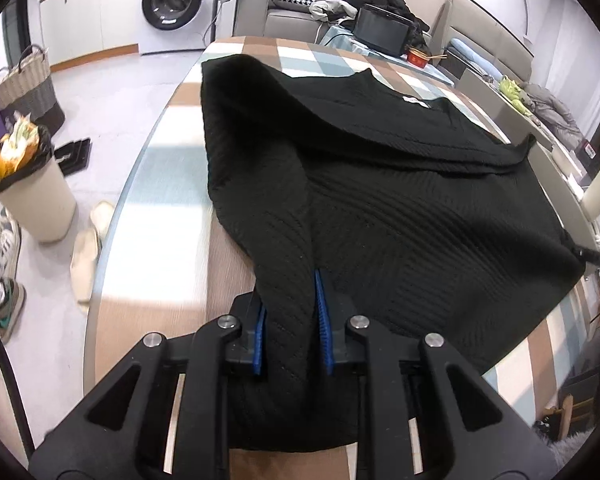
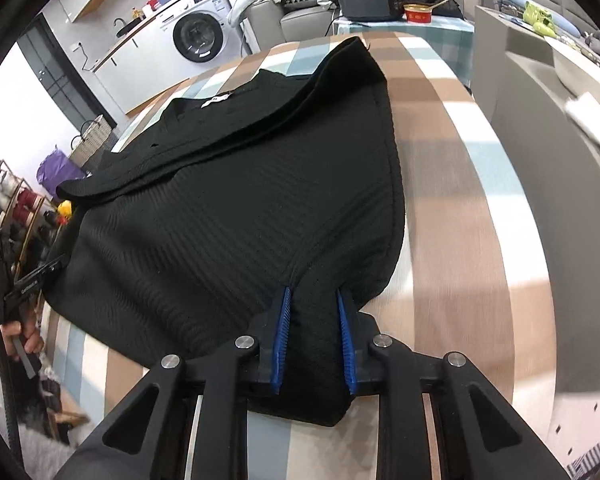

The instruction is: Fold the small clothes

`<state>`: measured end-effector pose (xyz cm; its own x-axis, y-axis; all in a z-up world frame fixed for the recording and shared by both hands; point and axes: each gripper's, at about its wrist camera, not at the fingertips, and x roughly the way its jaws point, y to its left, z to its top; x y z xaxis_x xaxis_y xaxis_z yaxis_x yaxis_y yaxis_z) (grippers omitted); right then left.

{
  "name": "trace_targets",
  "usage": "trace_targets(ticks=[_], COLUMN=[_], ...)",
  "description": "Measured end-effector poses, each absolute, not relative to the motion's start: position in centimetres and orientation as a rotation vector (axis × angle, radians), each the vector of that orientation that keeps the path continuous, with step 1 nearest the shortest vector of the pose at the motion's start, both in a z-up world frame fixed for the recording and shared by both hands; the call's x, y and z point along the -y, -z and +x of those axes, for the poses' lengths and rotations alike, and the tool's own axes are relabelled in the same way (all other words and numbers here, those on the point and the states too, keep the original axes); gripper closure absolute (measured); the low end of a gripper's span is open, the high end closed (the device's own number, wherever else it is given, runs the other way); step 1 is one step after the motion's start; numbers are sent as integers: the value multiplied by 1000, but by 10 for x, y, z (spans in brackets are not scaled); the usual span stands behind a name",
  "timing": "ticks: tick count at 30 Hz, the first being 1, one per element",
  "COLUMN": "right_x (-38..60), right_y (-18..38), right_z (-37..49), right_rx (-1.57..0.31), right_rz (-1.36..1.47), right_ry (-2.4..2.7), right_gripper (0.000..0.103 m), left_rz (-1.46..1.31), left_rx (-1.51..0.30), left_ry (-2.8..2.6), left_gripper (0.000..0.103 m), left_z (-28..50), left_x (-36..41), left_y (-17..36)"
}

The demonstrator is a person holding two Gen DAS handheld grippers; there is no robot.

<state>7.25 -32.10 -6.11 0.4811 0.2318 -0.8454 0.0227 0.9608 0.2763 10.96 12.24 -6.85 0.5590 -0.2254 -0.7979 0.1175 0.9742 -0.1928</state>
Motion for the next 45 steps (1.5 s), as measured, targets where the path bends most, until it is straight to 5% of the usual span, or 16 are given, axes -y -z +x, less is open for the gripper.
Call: trace_targets(ticks=[5, 9, 12, 26, 29, 30, 32, 33, 34, 36, 45], right_x=[326, 345, 352, 368, 372, 372, 375, 376, 379, 381, 386], right_y=[53, 32, 20, 47, 53, 55, 59, 62, 65, 65, 9], right_z=[54, 65, 83, 198, 212, 217, 228, 234, 239, 240, 245], right_rx=[-1042, -917, -857, -914, -909, -908, -907, -919, -923, -911, -766], right_rz=[310, 386, 436, 649, 690, 694, 702, 704, 712, 709, 663], right_ry=[-114, -80, -96, -108, -95, -84, -54, -37, -17, -3, -25], right_gripper=[73, 62, 54, 44, 45, 45, 61, 79, 91, 98, 98], left_rz=[-191, -291, -338, -501, -507, -506, -502, -498, -495, -473, -421], left_rx=[-963, -957, -914, -947, -938, -937, -928, -922, -916, -902, -780], left_ry=[198, 162, 139, 100, 72, 66, 57, 63, 67, 81, 126], left_gripper=[81, 65, 39, 37, 55, 68, 88, 93, 96, 99, 100], left_z=[90, 103, 121, 228, 237, 244, 251, 254, 255, 257, 283], left_x=[-137, -152, -160, -168, -171, -172, -174, -175, -176, -173, -162], left_y=[66, 58, 46, 45, 51, 55, 56, 56, 56, 52, 1])
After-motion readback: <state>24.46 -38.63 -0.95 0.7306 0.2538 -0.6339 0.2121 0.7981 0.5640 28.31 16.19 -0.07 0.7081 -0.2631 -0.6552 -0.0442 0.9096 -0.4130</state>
